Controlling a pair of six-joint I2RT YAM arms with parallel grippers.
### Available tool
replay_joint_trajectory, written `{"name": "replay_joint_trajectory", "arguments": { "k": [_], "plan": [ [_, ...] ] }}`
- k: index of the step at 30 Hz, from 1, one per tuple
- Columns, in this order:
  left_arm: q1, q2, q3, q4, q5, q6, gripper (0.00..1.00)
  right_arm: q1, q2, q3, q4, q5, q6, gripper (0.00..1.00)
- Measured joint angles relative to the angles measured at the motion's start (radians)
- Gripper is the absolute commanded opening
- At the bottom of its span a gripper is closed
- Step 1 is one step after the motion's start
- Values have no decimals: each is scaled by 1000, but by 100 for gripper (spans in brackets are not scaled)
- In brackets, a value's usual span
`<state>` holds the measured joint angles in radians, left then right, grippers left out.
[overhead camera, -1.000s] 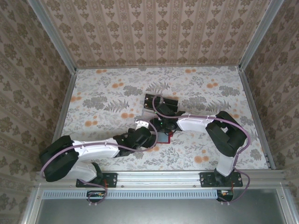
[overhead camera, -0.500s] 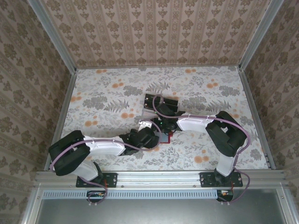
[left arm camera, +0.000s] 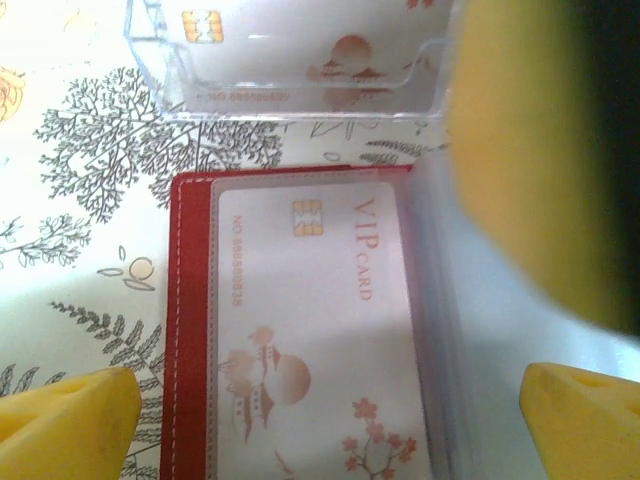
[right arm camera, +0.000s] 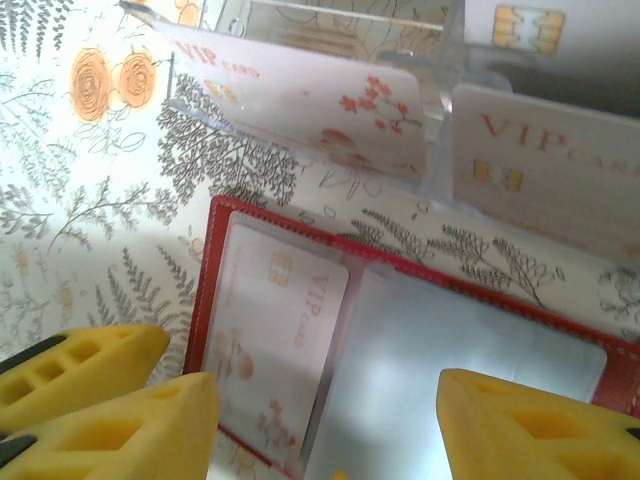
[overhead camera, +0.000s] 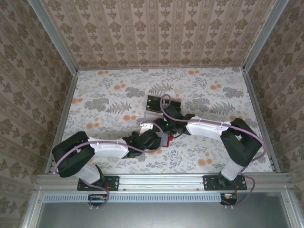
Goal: Put the credit cards into the card holder
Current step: Flip over the card slot on the card holder.
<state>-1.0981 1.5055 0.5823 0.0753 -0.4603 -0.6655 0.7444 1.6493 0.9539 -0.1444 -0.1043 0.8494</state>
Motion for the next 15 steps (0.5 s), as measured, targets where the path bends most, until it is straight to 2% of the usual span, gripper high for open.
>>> {"name": "replay_joint_trajectory", "arguments": {
  "k": [15],
  "plan": [
    [10, -5, -29, -26, -10, -24, 100, 35, -24, -74, 37, 50, 98, 61]
  ]
}}
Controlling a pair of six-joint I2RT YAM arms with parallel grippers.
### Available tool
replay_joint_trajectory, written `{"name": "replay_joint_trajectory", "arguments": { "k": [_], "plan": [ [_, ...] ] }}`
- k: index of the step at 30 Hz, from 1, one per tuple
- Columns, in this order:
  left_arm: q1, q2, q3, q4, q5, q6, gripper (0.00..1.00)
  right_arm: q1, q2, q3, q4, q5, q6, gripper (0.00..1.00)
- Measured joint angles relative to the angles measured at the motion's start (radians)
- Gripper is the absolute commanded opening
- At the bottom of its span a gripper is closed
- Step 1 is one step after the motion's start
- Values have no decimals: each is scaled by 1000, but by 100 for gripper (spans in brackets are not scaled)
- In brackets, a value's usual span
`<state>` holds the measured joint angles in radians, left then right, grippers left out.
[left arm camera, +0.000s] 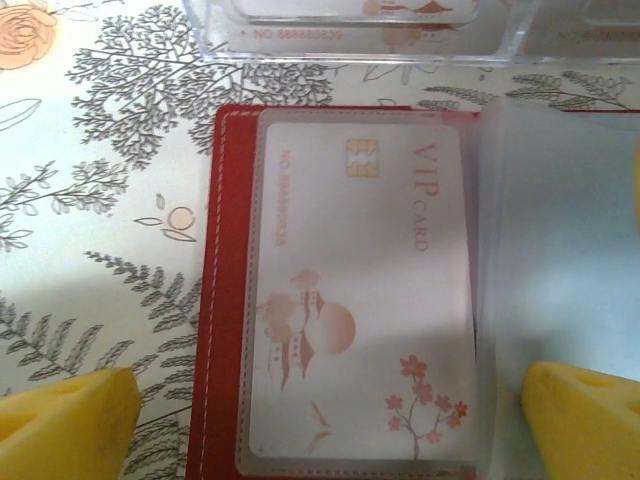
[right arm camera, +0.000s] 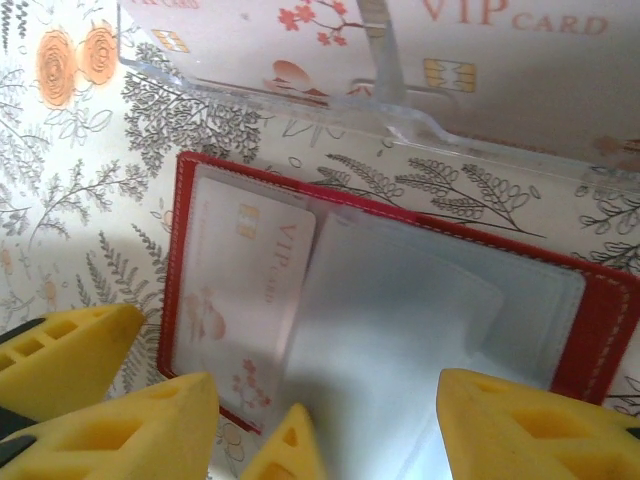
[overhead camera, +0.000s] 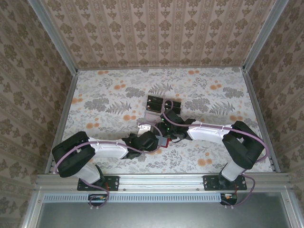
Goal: Put the credit cards into the card holder
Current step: Flip over the card slot on the card holder.
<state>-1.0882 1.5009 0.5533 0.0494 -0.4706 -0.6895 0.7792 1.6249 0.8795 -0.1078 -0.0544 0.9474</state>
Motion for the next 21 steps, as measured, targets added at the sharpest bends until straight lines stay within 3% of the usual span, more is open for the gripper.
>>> {"name": "replay_joint_trajectory", "arguments": {
  "k": [21],
  "plan": [
    [11, -12, -18, 4, -2, -14, 100, 1, 29, -26, 14, 6, 42, 63]
  ]
}}
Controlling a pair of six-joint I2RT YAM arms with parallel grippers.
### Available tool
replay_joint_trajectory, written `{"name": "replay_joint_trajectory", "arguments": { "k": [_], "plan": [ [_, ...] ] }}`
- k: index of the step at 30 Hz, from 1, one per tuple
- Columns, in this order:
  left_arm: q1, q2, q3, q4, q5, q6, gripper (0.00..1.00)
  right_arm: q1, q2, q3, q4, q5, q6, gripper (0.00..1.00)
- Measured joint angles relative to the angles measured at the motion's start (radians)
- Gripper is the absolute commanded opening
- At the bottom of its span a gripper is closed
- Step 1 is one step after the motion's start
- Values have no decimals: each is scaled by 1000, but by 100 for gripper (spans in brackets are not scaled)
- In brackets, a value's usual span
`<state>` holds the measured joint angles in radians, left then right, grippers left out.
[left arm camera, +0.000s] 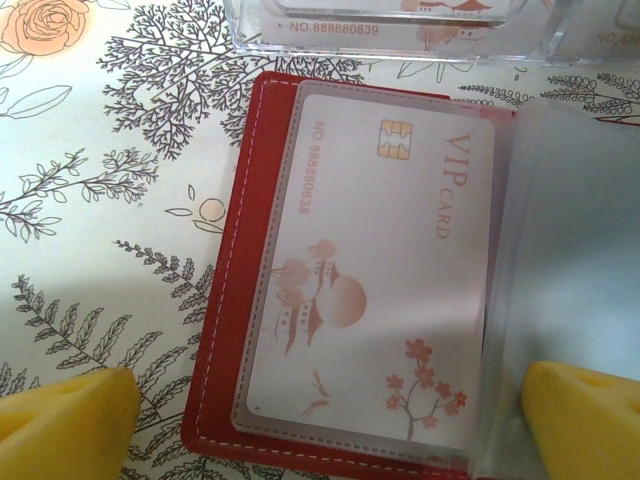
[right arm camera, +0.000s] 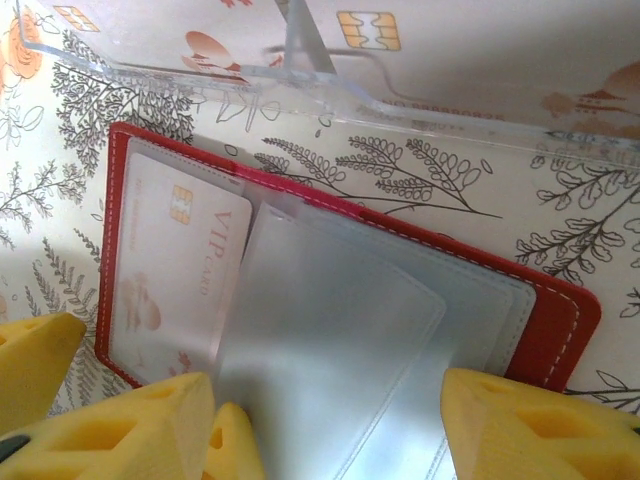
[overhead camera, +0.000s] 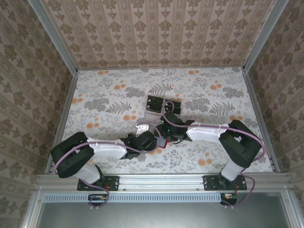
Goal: Put the credit cards into the card holder
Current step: Flip over the card slot on the card holder.
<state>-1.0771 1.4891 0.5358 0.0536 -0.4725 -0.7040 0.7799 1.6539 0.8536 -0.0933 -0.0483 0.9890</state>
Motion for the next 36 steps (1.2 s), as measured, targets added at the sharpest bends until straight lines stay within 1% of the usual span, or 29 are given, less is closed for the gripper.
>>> {"name": "replay_joint_trajectory", "arguments": {
  "k": [16, 26, 30, 36],
  "plan": [
    [5, 0, -5, 8, 1, 0, 100, 0, 16, -10, 57, -12, 15, 63],
    [5, -18, -13, 2, 1, 0, 100, 0, 31, -9, 119, -46, 29, 63],
    [5, -73, -29, -15, 1, 0, 100, 0, 31, -6, 127, -60, 36, 63],
    [6, -263, -56, -71, -23, -2, 100, 0, 56, 46, 128, -77, 36, 63]
  ]
}}
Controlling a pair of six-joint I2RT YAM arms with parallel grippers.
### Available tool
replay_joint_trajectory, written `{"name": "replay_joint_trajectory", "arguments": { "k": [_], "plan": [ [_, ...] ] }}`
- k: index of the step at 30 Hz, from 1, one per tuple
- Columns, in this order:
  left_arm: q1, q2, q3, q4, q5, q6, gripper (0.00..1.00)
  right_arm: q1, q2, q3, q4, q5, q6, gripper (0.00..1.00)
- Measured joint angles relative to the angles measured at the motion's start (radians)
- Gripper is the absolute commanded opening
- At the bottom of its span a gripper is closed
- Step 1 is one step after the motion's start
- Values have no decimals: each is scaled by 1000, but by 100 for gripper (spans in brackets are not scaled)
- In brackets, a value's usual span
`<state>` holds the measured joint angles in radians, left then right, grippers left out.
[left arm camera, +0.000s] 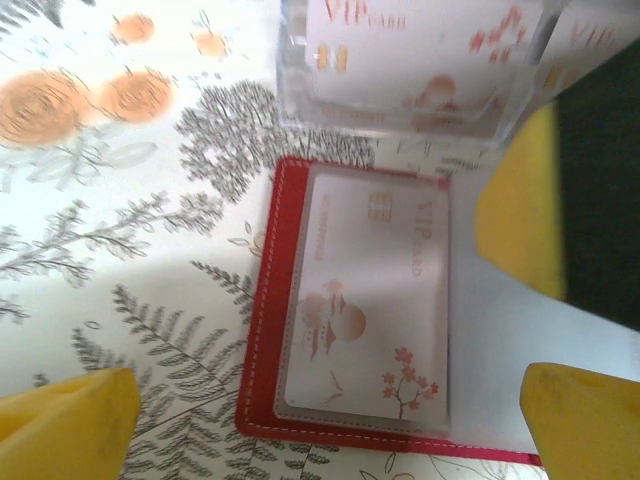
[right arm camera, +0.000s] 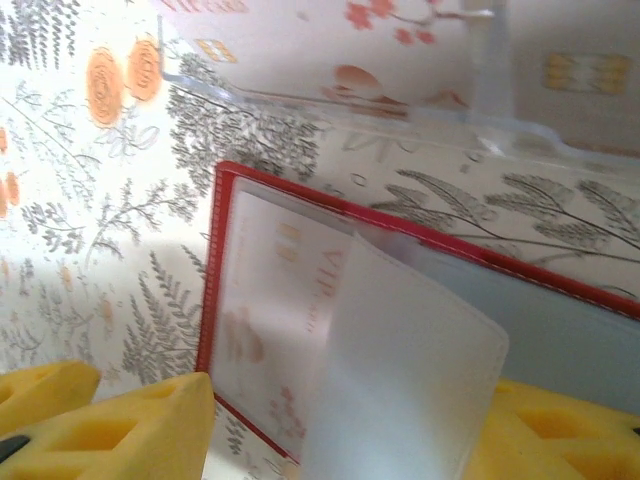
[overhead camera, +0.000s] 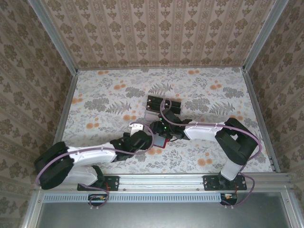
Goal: Put the credit cards into the card holder
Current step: Flip over the card slot on the card holder.
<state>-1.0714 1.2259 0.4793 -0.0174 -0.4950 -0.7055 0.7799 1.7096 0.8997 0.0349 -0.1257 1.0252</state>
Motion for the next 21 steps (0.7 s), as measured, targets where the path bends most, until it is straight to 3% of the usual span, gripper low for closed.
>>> {"name": "replay_joint_trajectory", "arguments": {
  "k": [9, 21],
  "plan": [
    [44, -272, -39, -117, -55, -23, 100, 24, 118, 165, -25, -23, -8, 63],
    [79, -380, -79, -208, -60, -36, 100, 75, 274, 343, -113, -41, -84, 63]
  ]
}}
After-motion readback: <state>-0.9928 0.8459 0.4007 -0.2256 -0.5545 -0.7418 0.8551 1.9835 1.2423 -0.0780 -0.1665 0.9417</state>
